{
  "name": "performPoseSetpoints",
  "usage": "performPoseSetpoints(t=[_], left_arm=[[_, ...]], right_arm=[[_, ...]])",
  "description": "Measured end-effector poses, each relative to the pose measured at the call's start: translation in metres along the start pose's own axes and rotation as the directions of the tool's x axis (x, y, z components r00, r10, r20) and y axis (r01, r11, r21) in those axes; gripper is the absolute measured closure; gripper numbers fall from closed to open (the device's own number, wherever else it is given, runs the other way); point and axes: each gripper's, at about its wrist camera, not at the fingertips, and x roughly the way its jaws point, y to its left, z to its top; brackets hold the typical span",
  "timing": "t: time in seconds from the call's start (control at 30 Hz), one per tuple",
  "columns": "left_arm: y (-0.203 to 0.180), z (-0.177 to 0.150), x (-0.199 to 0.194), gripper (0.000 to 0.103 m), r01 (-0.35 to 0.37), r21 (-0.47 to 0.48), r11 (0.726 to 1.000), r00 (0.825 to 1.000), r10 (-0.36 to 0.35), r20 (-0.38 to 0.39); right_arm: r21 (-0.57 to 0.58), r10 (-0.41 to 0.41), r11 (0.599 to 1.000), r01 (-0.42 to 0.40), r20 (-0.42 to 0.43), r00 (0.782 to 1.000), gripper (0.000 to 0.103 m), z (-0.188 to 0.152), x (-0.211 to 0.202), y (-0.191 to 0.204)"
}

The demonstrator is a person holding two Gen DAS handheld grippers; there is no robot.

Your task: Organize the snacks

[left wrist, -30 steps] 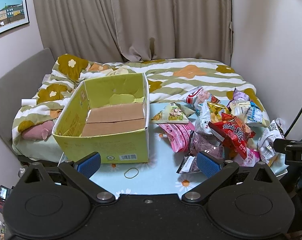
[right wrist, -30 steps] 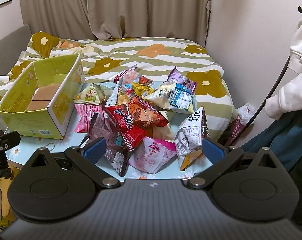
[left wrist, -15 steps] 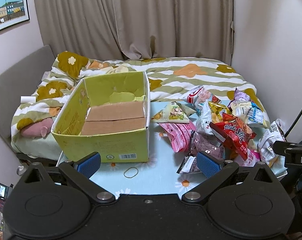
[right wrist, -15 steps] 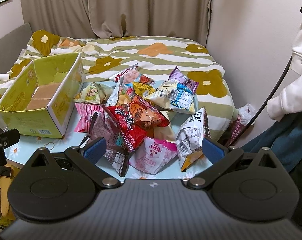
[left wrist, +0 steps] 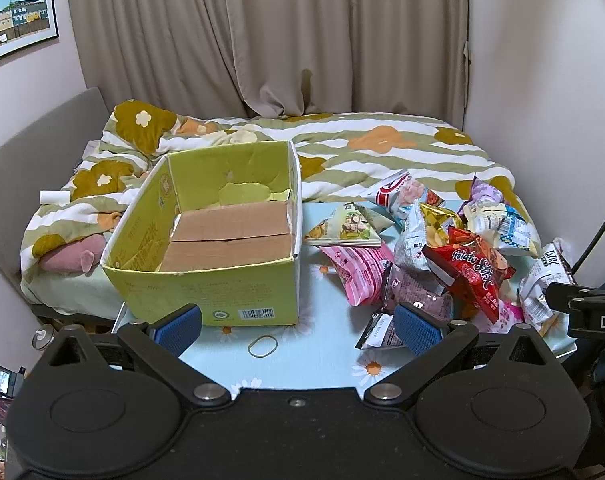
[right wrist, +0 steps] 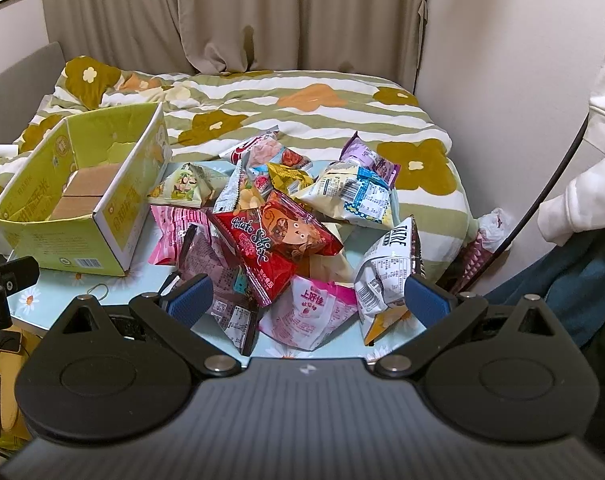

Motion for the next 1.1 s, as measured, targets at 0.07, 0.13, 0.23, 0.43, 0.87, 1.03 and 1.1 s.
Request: performPoseSetpoints(t=[0.07,0.13,0.23,0.43,0.87,1.03,1.1], left_arm=[[0.000,0.000,0.000,0.000,0.001,0.000,1.000,1.000,-0.001,0.000],[0.000,0.001,0.001,0.000,0.003,0.003,1.000,1.000,-0.003,0.004],[0.000,0.003,0.001,0.000,0.015,0.004,1.000,1.000,-0.015,0.014],[0.002,0.005,0.006,0.000,0.016,0.000,1.000,1.000,-0.016,0.007],[0.004,0.008,0.010,0.000,0.041,0.009,0.999,0.999,-0.041,0.001],[0.007,0.014,0.014,0.000,0.078,0.021,0.997,0.997,-0.078,-0.014],[0.008,0.017,0.019,0.000,0.102,0.027,0.994,0.995,-0.102,-0.023]], right_arm=[[0.000,0.000,1.000,0.000,-0.001,1.000,0.000,0.000,0.000,0.000],[0.001,0.000,1.000,0.000,0.000,1.000,0.000,0.000,0.001,0.000],[0.000,-0.001,1.000,0.001,-0.001,1.000,0.000,0.000,0.001,0.001],[-0.002,-0.001,1.000,0.001,-0.002,1.000,0.000,0.001,0.002,0.001],[0.008,-0.004,1.000,0.004,-0.005,1.000,0.000,0.001,0.006,0.002],[0.028,-0.012,1.000,0.013,-0.020,1.000,0.000,0.003,0.009,0.002],[0.042,-0.018,0.999,0.019,-0.026,1.000,0.000,0.006,0.007,0.001]])
